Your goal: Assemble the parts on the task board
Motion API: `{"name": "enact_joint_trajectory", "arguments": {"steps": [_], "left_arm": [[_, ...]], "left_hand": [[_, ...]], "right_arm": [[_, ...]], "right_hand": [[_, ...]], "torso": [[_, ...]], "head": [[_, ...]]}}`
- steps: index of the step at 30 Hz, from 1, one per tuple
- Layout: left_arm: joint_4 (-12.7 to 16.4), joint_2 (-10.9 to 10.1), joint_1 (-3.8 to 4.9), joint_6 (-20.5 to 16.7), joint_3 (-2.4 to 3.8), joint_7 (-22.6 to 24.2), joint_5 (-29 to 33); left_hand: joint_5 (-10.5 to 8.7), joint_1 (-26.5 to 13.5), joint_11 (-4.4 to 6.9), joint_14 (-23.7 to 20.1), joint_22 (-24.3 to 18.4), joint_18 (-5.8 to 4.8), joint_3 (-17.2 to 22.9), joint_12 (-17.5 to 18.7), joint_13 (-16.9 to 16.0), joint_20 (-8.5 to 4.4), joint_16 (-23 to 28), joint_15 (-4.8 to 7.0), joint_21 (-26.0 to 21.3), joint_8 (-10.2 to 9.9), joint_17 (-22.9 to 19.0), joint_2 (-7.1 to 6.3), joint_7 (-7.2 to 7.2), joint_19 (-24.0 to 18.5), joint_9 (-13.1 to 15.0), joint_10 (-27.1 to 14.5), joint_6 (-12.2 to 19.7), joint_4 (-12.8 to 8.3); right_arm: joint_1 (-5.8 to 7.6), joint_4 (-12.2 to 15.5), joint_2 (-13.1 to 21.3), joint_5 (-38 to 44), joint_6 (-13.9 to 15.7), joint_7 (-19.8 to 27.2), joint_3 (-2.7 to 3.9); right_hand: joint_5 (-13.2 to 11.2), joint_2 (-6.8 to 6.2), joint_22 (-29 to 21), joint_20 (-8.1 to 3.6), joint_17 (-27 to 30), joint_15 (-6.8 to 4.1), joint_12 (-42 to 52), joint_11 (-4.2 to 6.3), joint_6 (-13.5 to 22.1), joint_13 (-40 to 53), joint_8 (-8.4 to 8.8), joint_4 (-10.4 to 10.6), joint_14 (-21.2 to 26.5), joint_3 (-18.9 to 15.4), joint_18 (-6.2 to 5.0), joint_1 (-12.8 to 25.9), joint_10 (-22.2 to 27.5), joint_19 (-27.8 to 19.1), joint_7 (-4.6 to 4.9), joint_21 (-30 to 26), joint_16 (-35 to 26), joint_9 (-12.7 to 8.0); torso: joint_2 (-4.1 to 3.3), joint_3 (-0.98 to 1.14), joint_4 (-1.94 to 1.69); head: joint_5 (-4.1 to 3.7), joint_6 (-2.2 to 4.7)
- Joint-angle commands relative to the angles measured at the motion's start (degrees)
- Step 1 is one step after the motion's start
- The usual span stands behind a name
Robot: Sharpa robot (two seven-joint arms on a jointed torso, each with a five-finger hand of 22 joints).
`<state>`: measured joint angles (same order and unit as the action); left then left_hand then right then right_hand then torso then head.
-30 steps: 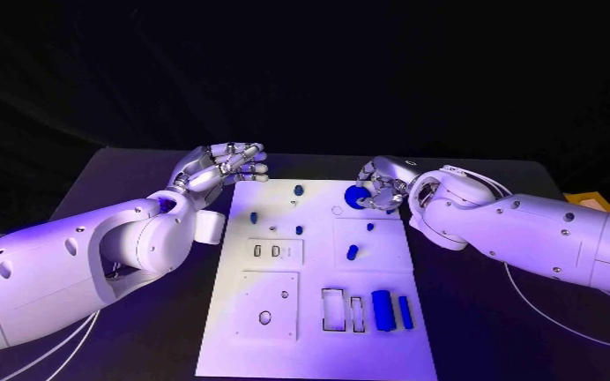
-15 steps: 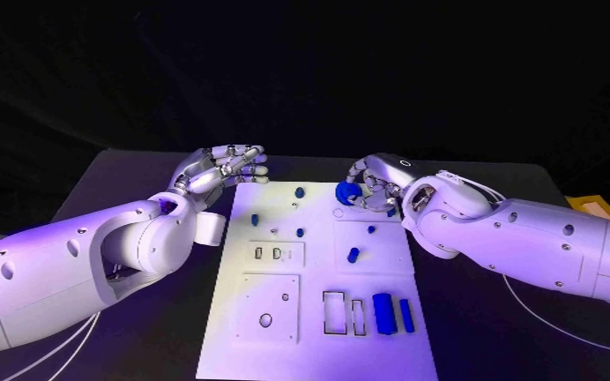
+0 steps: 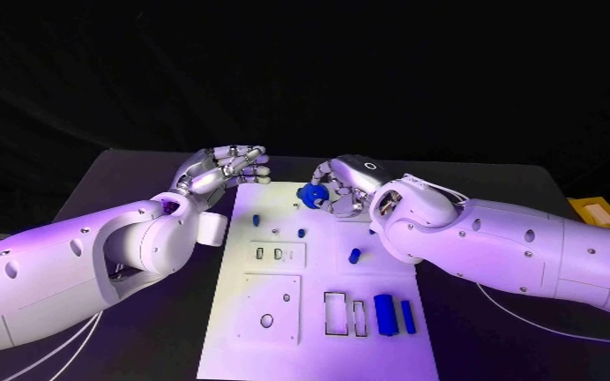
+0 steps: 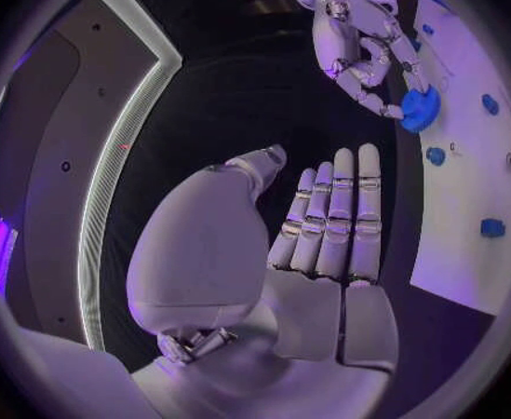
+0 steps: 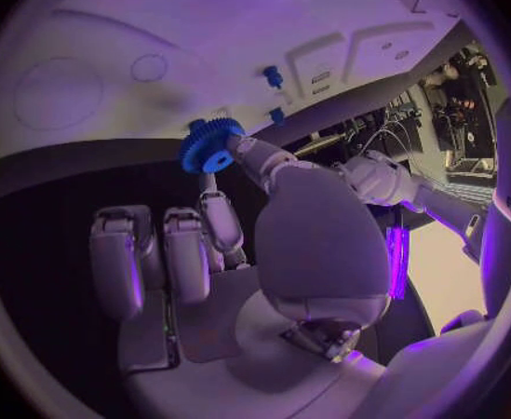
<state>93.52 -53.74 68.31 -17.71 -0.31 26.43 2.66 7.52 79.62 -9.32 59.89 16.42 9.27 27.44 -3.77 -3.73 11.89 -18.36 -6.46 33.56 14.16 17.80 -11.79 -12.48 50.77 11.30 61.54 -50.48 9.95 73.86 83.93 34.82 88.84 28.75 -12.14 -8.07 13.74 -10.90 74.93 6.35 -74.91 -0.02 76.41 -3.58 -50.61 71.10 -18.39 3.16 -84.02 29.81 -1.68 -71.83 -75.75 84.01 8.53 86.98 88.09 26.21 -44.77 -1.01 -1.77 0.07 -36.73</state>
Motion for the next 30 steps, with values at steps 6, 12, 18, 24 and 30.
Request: {"name": "enact_joint_trajectory", "arguments": {"steps": [6,12,18,24,30], "left_arm": [[0.3,0.1,0.13,1.0,0.06,0.3,0.2],[0.3,0.0,0.14,0.9,0.06,0.3,0.2],[0.3,0.1,0.14,0.9,0.06,0.3,0.2],[0.3,0.1,0.14,0.9,0.06,0.3,0.2],[0.3,0.1,0.15,0.9,0.06,0.3,0.2]], "left_hand": [[-0.21,-0.3,-0.07,-0.5,0.1,0.9,0.0,0.0,-0.1,-0.14,0.4,0.06,0.4,-0.3,0.1,0.42,0.0,-0.5,0.1,-0.3,0.2,-0.2],[-0.21,-0.3,-0.07,-0.5,0.1,0.9,0.0,0.0,-0.1,-0.13,0.4,0.06,0.4,-0.3,0.1,0.42,0.0,-0.5,0.1,-0.3,0.2,-0.2],[-0.21,-0.3,-0.07,-0.5,0.1,0.9,0.0,0.0,-0.1,-0.13,0.4,0.06,0.4,-0.3,0.1,0.42,0.0,-0.5,0.1,-0.3,0.2,-0.2],[-0.21,-0.3,-0.07,-0.5,0.1,0.9,0.0,0.0,-0.1,-0.13,0.4,0.06,0.4,-0.3,0.1,0.42,0.0,-0.5,0.1,-0.3,0.2,-0.2],[-0.21,-0.3,-0.07,-0.5,0.1,0.9,0.0,0.0,-0.1,-0.13,0.4,0.06,0.4,-0.3,0.1,0.42,0.0,-0.5,0.1,-0.3,0.2,-0.2]], "right_arm": [[-1.33,-2.2,-3.5,1.6,-0.1,0.1,-0.04],[-1.87,-4.0,-5.2,1.6,-0.5,0.1,-0.05],[-2.18,-5.2,-6.3,1.6,-0.8,-0.1,-0.05],[-2.29,-6.2,-7.0,1.6,-1.2,-0.4,-0.05],[-2.31,-7.4,-7.5,1.5,-1.8,-0.4,-0.05]], "right_hand": [[0.3,0.52,11.7,-0.39,-9.3,-0.35,0.2,0.03,-0.5,-0.1,-0.22,-0.1,-4.8,0.5,0.64,0.1,-0.4,3.2,-0.23,0.3,0.3,0.6],[0.2,0.52,11.6,-0.42,-9.3,-0.37,0.2,0.01,-0.4,-0.1,-0.12,-0.1,-4.8,0.6,0.63,0.2,-0.4,3.2,-0.2,0.2,0.3,0.6],[0.1,0.47,11.5,-0.44,-9.2,-0.36,0.1,-0.01,-0.3,-0.2,-0.03,0.0,-4.8,0.7,0.59,0.3,-0.3,3.1,-0.17,0.1,0.3,0.6],[-0.2,0.28,11.5,-0.46,-9.2,-0.34,0.0,-0.07,0.0,-0.3,0.18,0.0,-4.8,0.8,0.59,0.6,-0.1,3.1,-0.09,0.1,0.3,0.6],[-0.4,-0.5,11.3,-0.21,-9.0,0.1,-1.3,-0.65,2.0,-1.8,1.79,0.1,-4.8,1.1,0.53,1.5,1.2,2.9,0.63,-0.1,0.3,0.1]], "torso": [[-0.23,-0.14,-0.4],[-0.25,-0.17,-0.44],[-0.24,-0.12,-0.41],[-0.16,-0.11,-0.38],[-0.14,-0.15,-0.38]], "head": [[0.55,-0.63],[0.36,-0.73],[0.48,-0.88],[0.41,-0.92],[0.33,-0.9]]}}
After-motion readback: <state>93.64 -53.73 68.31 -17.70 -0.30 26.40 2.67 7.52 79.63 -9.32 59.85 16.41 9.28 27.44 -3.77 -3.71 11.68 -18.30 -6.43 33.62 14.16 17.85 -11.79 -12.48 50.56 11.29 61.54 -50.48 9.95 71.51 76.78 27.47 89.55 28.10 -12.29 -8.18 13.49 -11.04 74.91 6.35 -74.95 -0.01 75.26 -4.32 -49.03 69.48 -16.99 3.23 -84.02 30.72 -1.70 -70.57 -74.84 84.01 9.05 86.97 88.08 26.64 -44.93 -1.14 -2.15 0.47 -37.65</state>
